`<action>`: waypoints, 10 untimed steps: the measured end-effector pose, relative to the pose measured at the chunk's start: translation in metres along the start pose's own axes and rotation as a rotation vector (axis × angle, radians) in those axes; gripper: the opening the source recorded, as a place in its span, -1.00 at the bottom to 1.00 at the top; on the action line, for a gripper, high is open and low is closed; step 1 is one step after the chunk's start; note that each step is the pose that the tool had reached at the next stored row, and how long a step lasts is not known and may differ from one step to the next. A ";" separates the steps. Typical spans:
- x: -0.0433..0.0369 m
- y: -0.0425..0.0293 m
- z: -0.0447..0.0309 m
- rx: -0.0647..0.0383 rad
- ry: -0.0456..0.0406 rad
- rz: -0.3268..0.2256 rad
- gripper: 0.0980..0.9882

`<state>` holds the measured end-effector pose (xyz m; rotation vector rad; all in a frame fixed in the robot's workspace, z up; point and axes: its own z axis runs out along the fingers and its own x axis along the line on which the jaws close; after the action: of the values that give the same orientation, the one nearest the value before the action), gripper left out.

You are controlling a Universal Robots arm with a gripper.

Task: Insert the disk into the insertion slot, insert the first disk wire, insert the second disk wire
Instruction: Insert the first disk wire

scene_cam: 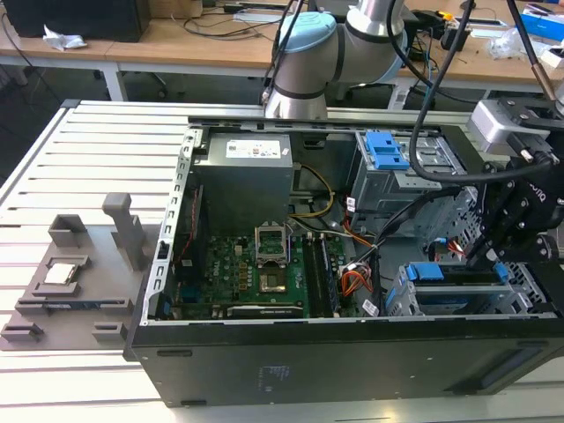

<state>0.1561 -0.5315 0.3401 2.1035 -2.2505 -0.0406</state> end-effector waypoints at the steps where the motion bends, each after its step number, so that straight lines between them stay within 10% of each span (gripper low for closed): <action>1: -0.0001 -0.0001 0.0005 0.000 -0.0014 -0.001 -0.84; 10: -0.0001 -0.0005 0.0051 0.000 -0.0034 -0.012 -0.84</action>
<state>0.1563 -0.5315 0.3350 2.1187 -2.2396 -0.0449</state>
